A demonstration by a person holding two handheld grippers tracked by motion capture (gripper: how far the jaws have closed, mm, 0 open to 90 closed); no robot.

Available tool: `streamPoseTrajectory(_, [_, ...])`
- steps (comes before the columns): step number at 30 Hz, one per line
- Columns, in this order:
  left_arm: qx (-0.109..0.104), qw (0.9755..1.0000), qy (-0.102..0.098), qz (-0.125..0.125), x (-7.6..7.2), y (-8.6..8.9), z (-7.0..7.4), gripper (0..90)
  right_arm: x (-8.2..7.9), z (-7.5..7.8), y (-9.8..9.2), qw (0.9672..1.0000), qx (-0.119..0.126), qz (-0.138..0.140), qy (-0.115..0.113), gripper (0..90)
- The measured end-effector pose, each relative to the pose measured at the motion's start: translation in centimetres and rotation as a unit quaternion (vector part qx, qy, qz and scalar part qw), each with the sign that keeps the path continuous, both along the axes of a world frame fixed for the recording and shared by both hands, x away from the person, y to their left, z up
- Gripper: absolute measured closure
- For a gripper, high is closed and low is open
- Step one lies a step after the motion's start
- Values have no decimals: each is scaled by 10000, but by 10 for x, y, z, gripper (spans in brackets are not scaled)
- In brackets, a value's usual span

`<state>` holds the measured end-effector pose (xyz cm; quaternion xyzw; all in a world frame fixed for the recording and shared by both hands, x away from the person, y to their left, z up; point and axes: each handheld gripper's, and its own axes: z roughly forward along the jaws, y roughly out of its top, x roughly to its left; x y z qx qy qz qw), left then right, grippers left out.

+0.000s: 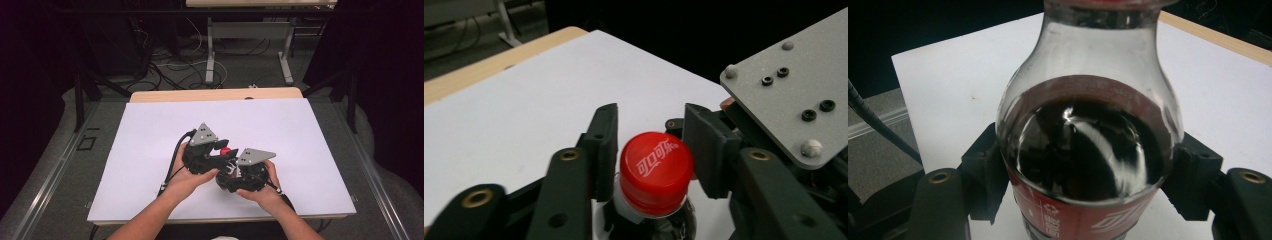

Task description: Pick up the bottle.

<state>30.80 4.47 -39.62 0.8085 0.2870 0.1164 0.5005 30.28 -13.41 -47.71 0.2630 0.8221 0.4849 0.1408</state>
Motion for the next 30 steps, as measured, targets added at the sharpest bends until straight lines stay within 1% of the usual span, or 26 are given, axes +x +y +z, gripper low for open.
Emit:
streamPoseTrajectory(1, [-42,10000,16,-33,0,1,1,523,0,-1,0,10000,80,-5,-26,301])
streamPoseTrajectory(2, [-75,9998,82,-136,0,6,4,515,0,-1,0,10000,69,-20,2,301])
streamPoseTrajectory(4, [-116,9997,76,-176,0,8,4,509,0,-2,0,10000,83,-30,1,300])
streamPoseTrajectory(6, [-105,9993,95,-338,1,12,6,494,1,-2,-1,9999,100,-19,-20,301])
streamPoseTrajectory(7, [-95,9990,136,-419,2,14,6,488,1,-2,-1,10000,98,-14,-11,301])
streamPoseTrajectory(8, [-135,9988,111,-454,3,15,5,482,1,-2,-2,10000,73,3,-21,301])
streamPoseTrajectory(9, [-111,9982,135,-572,4,18,6,480,1,-1,-2,10000,56,25,-44,300])
streamPoseTrajectory(10, [-154,9975,197,-662,5,20,5,479,1,-1,-2,10000,55,36,-49,301])
streamPoseTrajectory(12, [-208,9960,243,-830,8,22,4,471,1,-2,-2,10000,72,43,-36,301])
streamPoseTrajectory(13, [-194,9954,215,-909,10,24,4,476,1,-2,-2,9999,64,79,-85,300])
streamPoseTrajectory(14, [-165,9951,212,-951,12,24,2,476,1,-2,-2,9999,64,79,-85,300])
streamPoseTrajectory(15, [-121,9951,226,-953,15,25,1,489,1,-2,-1,9999,124,86,-54,301])
streamPoseTrajectory(16, [-201,9946,276,-982,16,26,-1,483,1,-2,-1,9998,106,125,-101,301])
streamPoseTrajectory(17, [-229,9941,300,-1016,17,26,-2,486,1,-1,-1,9998,75,149,-66,301])
streamPoseTrajectory(19, [-257,9936,289,-1057,17,25,-3,508,1,-2,0,9998,78,142,-71,301])
streamPoseTrajectory(20, [-207,9931,252,-1129,18,25,-3,519,0,-2,0,9999,78,131,-66,301])
streamPoseTrajectory(21, [-213,9926,260,-1166,19,24,-3,536,0,-2,0,9998,74,159,-62,301])
streamPoseTrajectory(22, [-253,9918,348,-1207,18,23,-3,578,0,-2,1,9998,72,153,-47,301])
streamPoseTrajectory(23, [-228,9915,306,-1243,18,23,-3,604,0,-2,1,9998,55,162,-56,301])
streamPoseTrajectory(25, [-187,9921,307,-1204,17,21,-2,611,0,-2,1,9998,77,163,-51,301])
streamPoseTrajectory(26, [-157,9928,273,-1152,16,21,-2,613,0,-2,0,9998,78,161,-52,301])
streamPoseTrajectory(27, [-135,9936,300,-1078,14,20,-1,614,0,-2,0,9998,74,150,-55,301])
streamPoseTrajectory(29, [-132,9961,281,-830,11,16,-1,615,0,-2,0,9999,61,95,-80,301])
streamPoseTrajectory(30, [-104,9971,280,-707,9,15,-1,615,0,-2,0,10000,49,58,-24,301])
